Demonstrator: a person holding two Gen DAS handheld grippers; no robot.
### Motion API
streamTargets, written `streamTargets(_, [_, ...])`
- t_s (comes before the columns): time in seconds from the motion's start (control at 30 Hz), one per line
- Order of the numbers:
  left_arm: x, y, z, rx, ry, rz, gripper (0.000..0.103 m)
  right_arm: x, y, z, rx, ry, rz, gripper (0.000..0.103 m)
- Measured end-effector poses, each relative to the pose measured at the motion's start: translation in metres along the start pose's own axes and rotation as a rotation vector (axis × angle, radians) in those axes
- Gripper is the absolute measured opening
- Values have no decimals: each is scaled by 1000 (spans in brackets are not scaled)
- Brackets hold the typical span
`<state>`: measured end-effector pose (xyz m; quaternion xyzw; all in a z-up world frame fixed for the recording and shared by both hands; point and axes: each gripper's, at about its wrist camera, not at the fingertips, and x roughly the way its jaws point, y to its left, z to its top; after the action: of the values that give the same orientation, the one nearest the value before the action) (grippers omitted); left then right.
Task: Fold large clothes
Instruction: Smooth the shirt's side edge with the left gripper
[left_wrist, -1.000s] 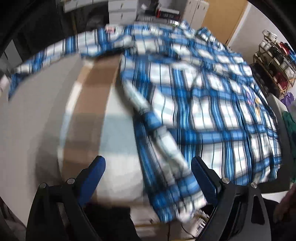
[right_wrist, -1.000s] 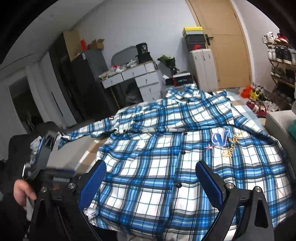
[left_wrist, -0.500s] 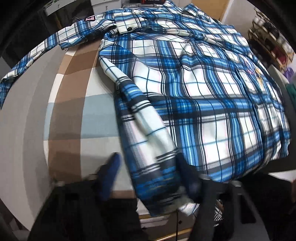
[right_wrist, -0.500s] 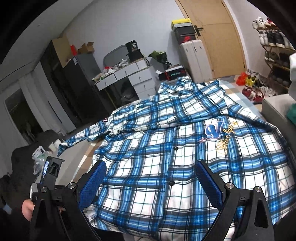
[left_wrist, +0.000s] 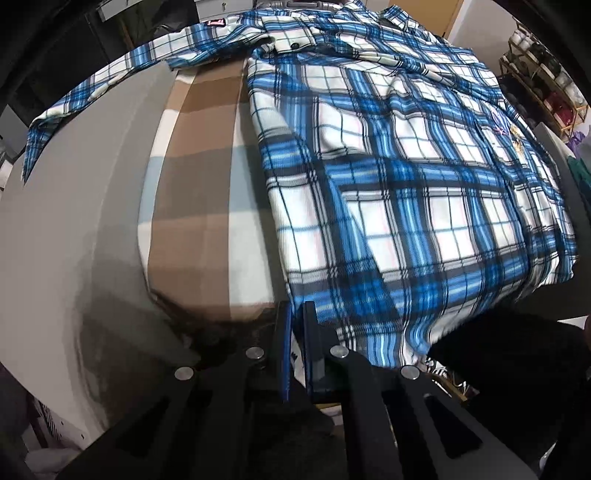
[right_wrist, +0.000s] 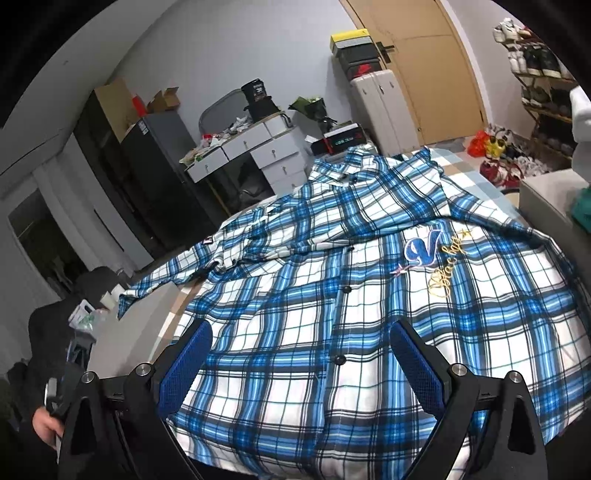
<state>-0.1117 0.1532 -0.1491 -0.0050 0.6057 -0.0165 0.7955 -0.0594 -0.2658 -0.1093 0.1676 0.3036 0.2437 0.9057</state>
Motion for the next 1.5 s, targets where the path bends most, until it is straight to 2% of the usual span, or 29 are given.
streamTargets(0.07, [-2,0,-8,10,-5,19,1,1,-2,0,13,6,-2,98])
streamTargets(0.13, [-11,5,-19,7,-26,92,1,1,-4,1,25,11,-1,98])
streamTargets(0.17, [-14,9,-19,-10,-36,97,1,1,-5,1,31,13,0,98])
streamTargets(0.2, [-18,15,-19,-32,-35,83,1,1,-6,1,37,14,2,98])
streamTargets(0.23, [-22,23,-19,-69,-30,38,1,1,-7,1,40,15,4,98])
streamTargets(0.27, [-27,29,-17,-104,-39,-45,5,1,-7,1,43,14,5,98])
streamTargets(0.3, [-32,34,-16,-126,-65,-132,26,1,-6,1,43,14,4,98])
streamTargets(0.33, [-33,32,-13,-130,-83,-147,46,1,-6,1,43,14,5,98])
streamTargets(0.37, [-35,32,-10,-132,-111,-157,84,2,-6,1,42,15,7,98])
streamTargets(0.4, [-36,30,-9,-124,-153,-182,87,2,-6,1,41,16,6,98])
streamTargets(0.47, [-26,22,2,-103,-131,-168,87,2,-6,0,37,19,6,98])
streamTargets(0.57, [1,7,10,-91,-44,-155,86,1,-4,0,24,13,-11,98])
streamTargets(0.63, [10,3,16,-75,-11,-104,80,0,-4,0,19,8,-9,98])
streamTargets(0.67, [13,-2,17,-58,6,-61,64,0,-4,0,21,9,-9,98])
streamTargets(0.7, [14,-7,18,-45,25,-21,52,0,-5,1,26,12,-8,98])
streamTargets(0.73, [12,-6,18,-28,8,2,43,1,-5,1,29,14,-6,98])
streamTargets(0.77, [12,-10,18,-5,13,19,21,0,-5,0,32,15,-4,98])
streamTargets(0.8, [11,-10,17,11,10,31,11,0,-5,1,31,12,-7,98])
streamTargets(0.87, [12,-2,15,-14,10,44,3,-2,-5,1,24,6,-7,98])
streamTargets(0.97, [10,13,4,-41,23,13,0,-3,-5,1,24,2,-1,98])
streamTargets(1.1, [5,11,-16,16,12,50,0,-3,-5,2,25,-2,3,98])
streamTargets(1.23, [5,-6,-30,85,-5,101,0,-4,-5,2,29,-1,2,98])
streamTargets(1.27, [11,-21,-29,87,-11,112,0,-4,-5,2,32,-2,3,98])
streamTargets(1.43, [8,-26,-37,80,-16,119,0,-3,-9,1,51,4,7,98])
streamTargets(1.5, [3,-27,-41,100,-36,158,0,-3,-11,1,60,7,7,98])
